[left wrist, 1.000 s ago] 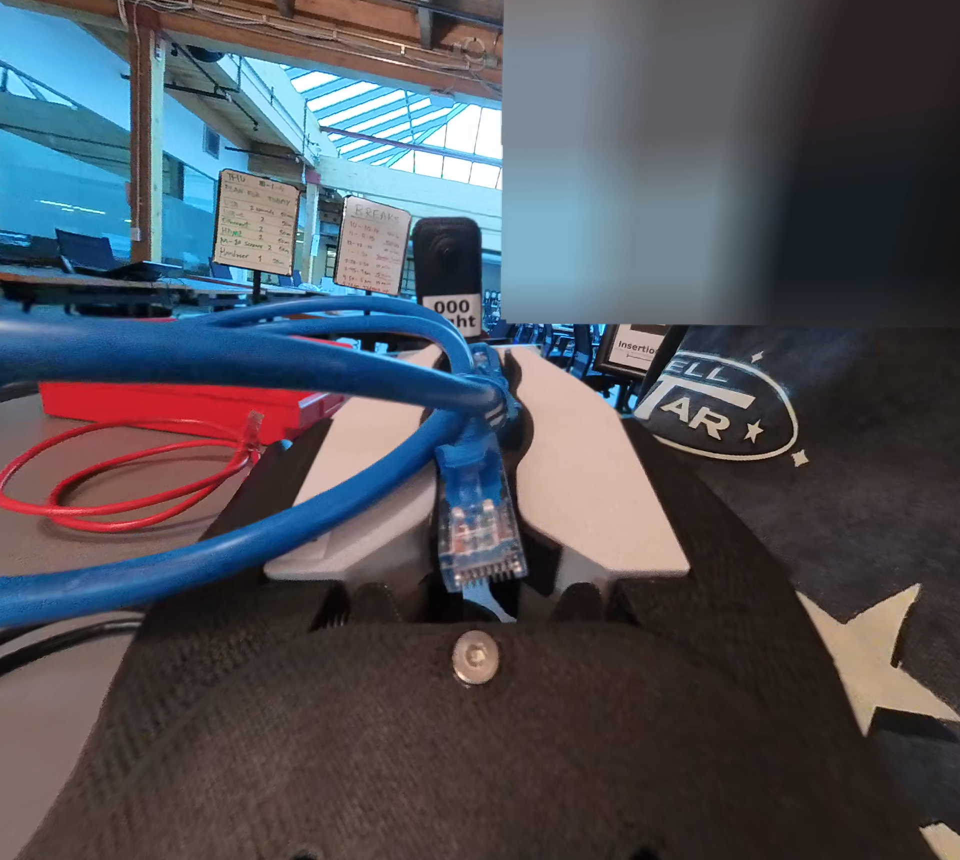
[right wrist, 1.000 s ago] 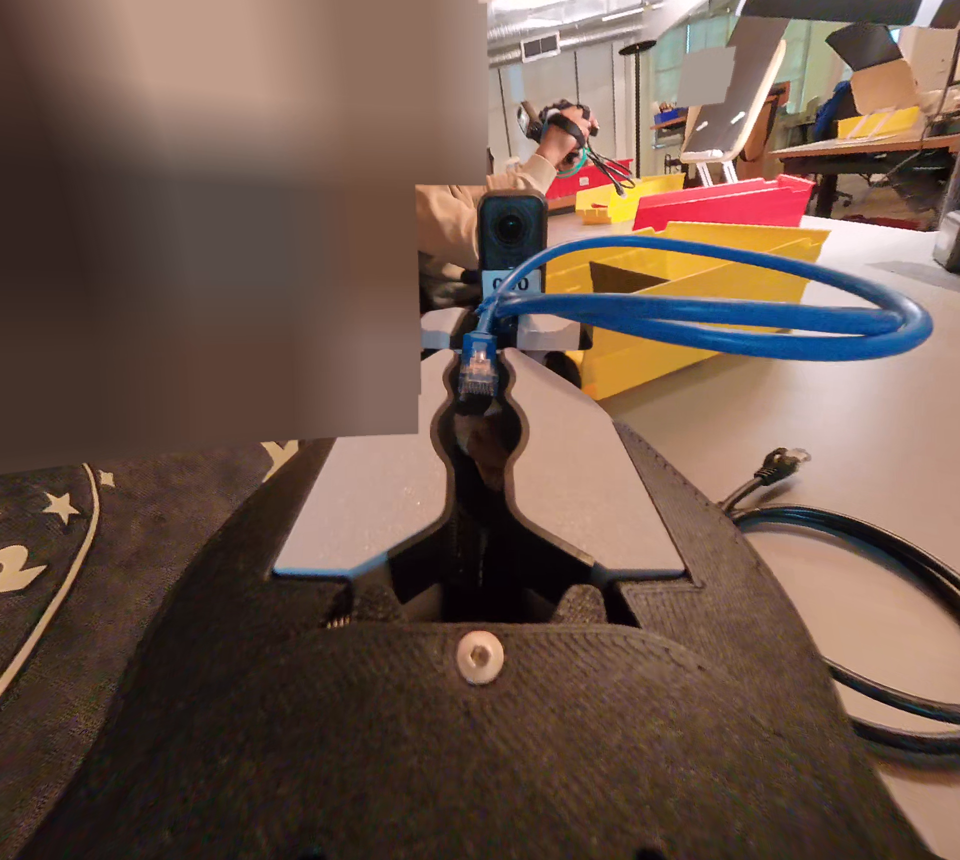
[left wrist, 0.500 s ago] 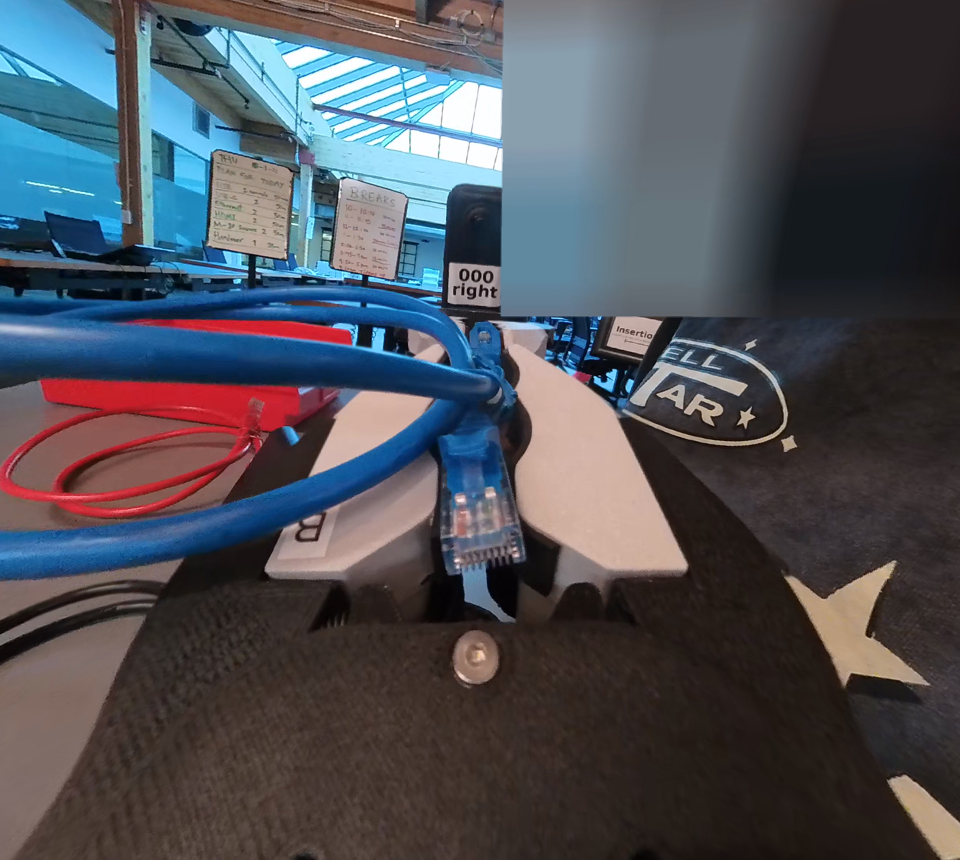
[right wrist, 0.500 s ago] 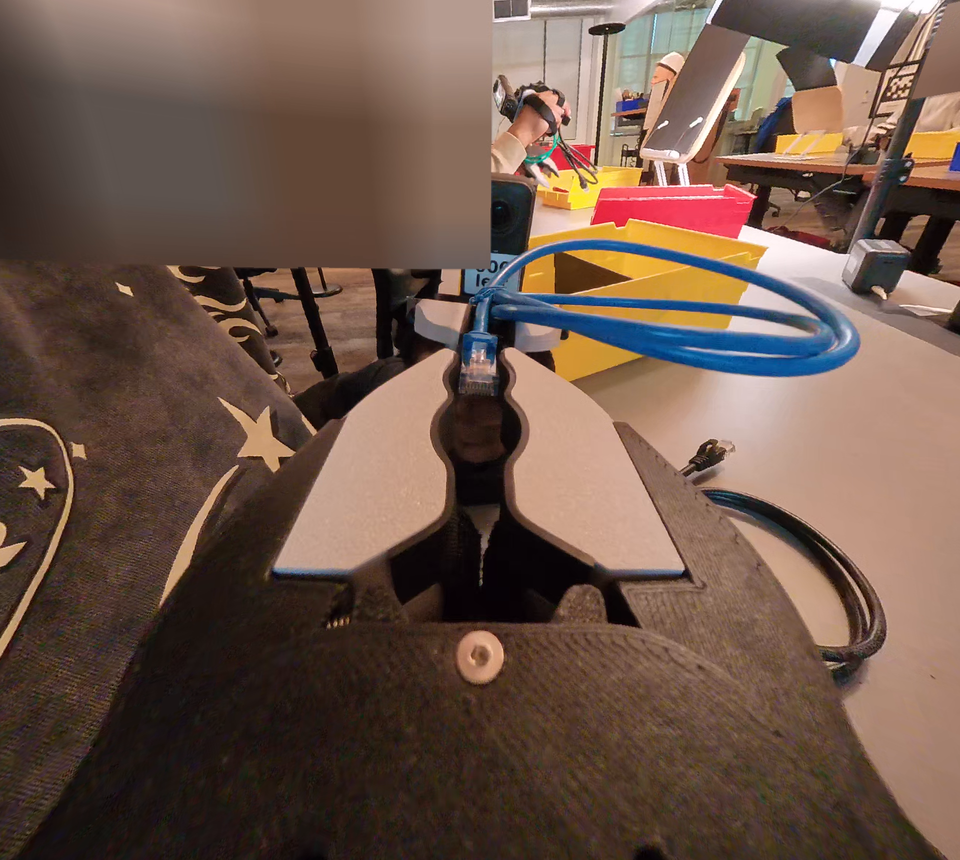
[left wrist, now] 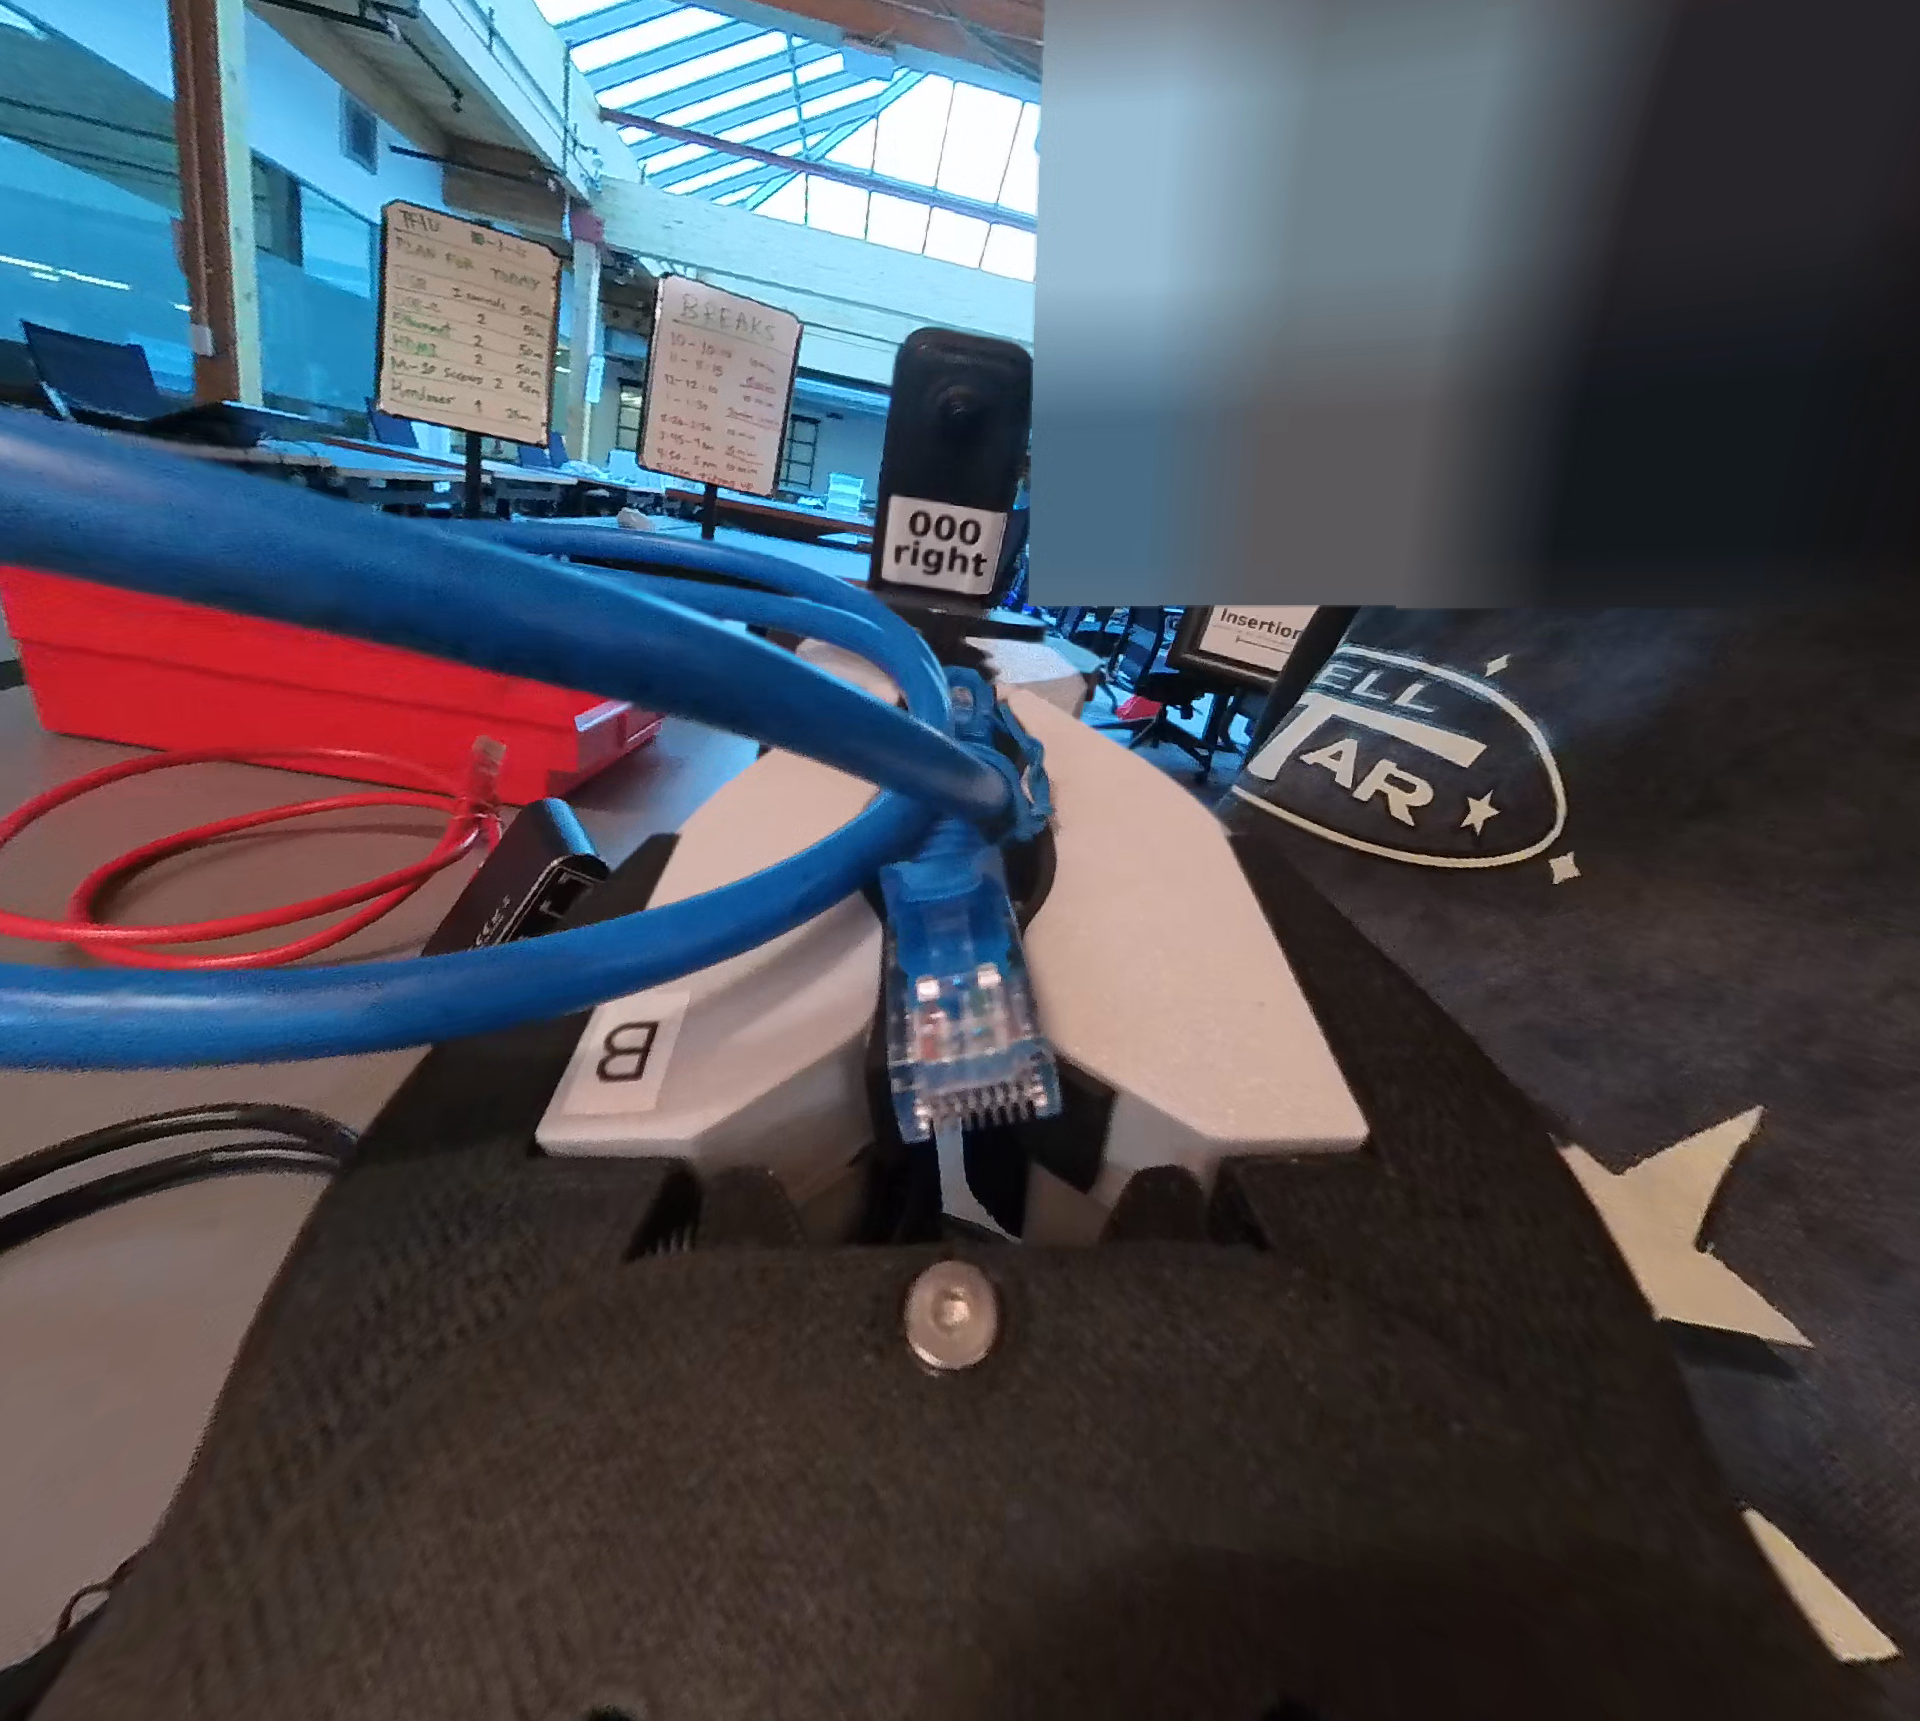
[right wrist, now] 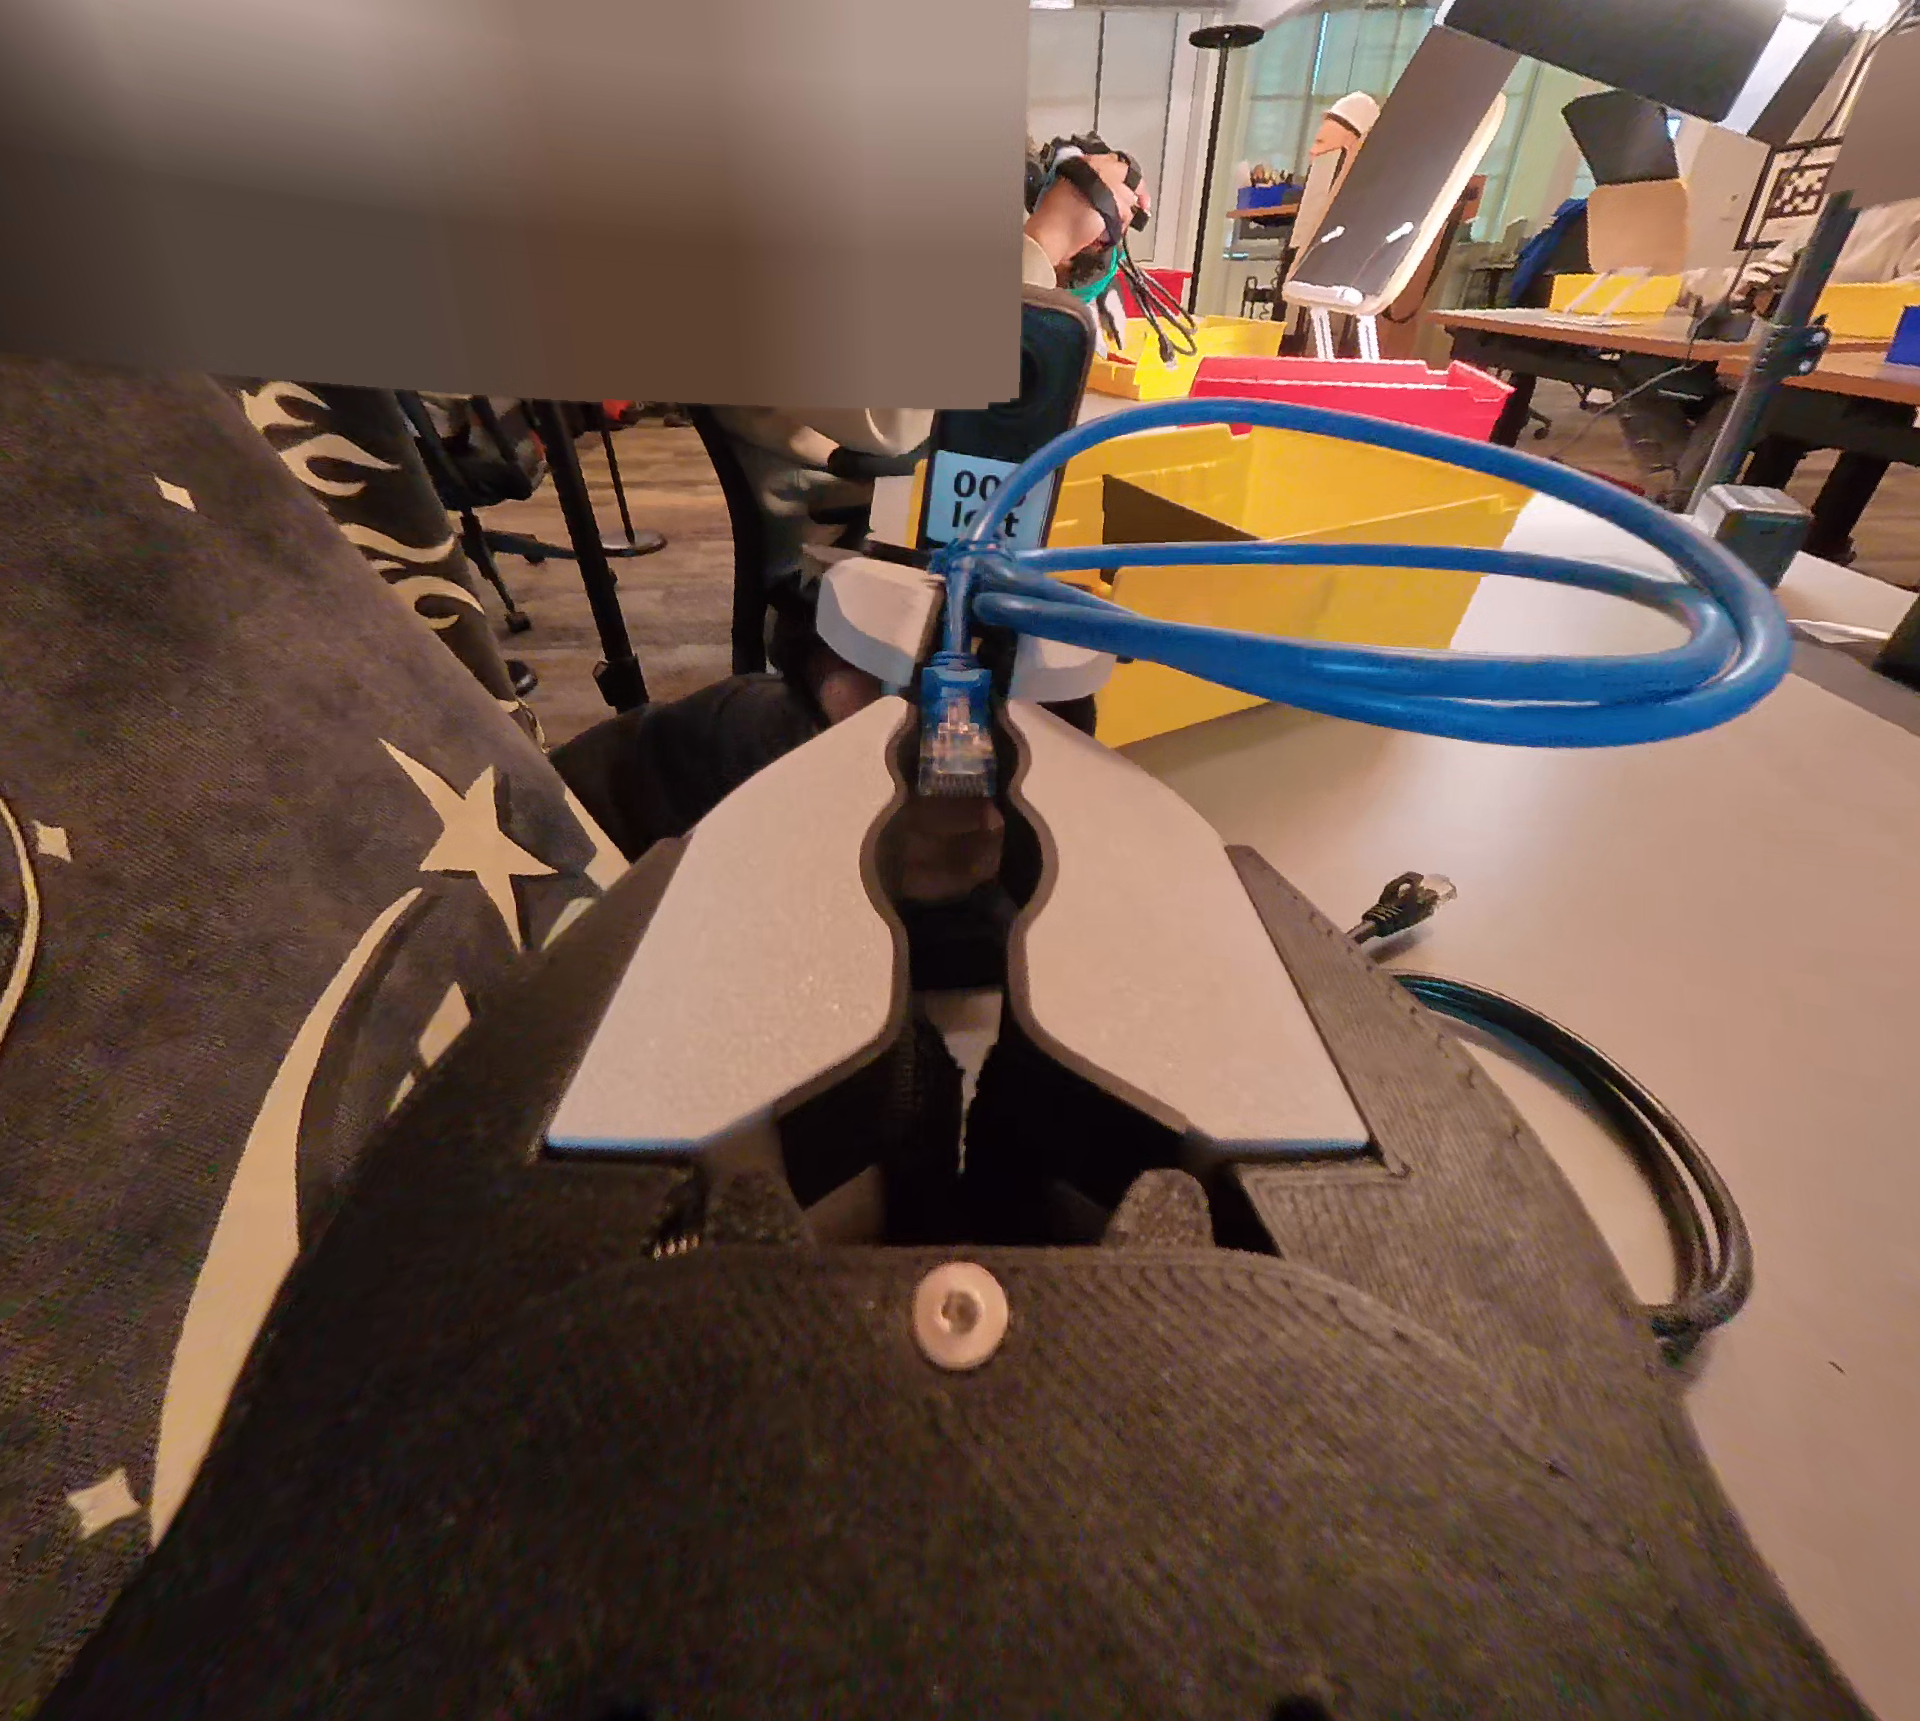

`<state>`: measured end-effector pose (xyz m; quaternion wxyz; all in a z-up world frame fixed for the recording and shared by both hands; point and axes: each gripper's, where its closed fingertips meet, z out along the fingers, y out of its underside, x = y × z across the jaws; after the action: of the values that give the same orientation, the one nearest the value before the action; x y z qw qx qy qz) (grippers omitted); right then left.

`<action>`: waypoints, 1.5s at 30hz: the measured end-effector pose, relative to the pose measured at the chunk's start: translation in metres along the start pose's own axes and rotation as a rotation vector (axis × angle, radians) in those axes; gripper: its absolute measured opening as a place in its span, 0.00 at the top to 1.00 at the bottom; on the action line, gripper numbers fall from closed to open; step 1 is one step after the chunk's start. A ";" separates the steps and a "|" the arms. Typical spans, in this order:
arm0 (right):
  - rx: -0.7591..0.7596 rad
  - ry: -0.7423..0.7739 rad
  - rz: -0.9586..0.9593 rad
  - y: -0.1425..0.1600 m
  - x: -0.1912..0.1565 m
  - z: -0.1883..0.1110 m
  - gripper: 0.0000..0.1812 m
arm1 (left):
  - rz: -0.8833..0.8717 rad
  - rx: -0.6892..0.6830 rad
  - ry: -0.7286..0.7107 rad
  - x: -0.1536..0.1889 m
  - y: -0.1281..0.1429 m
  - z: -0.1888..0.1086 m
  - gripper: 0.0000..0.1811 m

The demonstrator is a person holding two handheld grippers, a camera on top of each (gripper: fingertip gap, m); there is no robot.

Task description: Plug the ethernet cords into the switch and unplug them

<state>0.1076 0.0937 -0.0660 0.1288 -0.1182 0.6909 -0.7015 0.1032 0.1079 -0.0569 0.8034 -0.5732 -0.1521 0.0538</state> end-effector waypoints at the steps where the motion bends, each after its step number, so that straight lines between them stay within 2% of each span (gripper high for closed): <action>1: -0.007 0.001 -0.007 0.000 0.000 0.000 0.94 | -0.005 -0.001 0.005 0.000 0.000 0.000 0.92; 8: 0.024 0.002 0.003 -0.005 0.001 -0.003 0.93 | 0.016 -0.027 -0.014 -0.003 0.003 -0.004 0.88; 13: 0.032 -0.003 0.028 -0.005 0.001 -0.005 0.93 | 0.026 -0.048 -0.026 -0.004 0.007 -0.005 0.92; 20: 0.073 -0.032 0.000 -0.009 0.000 -0.003 0.93 | -0.047 0.025 0.045 0.003 0.000 -0.003 0.95; 25: 0.058 0.027 -0.061 -0.007 0.006 -0.002 0.93 | -0.066 0.057 0.020 -0.002 -0.002 -0.003 0.93; 28: 0.093 -0.001 -0.030 -0.011 0.003 -0.003 0.93 | -0.086 0.088 0.055 0.001 -0.005 -0.002 0.94; 36: 0.091 0.024 0.002 -0.008 0.008 -0.003 0.93 | -0.048 0.098 -0.017 -0.008 -0.005 -0.002 0.92; 45: 0.129 -0.031 0.097 -0.009 0.007 -0.001 0.92 | -0.009 0.127 -0.019 -0.006 -0.010 -0.002 0.94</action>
<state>0.1005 0.0925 -0.0567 0.1808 -0.0871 0.6472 -0.7355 0.0972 0.1009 -0.0493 0.8369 -0.5198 -0.1584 0.0650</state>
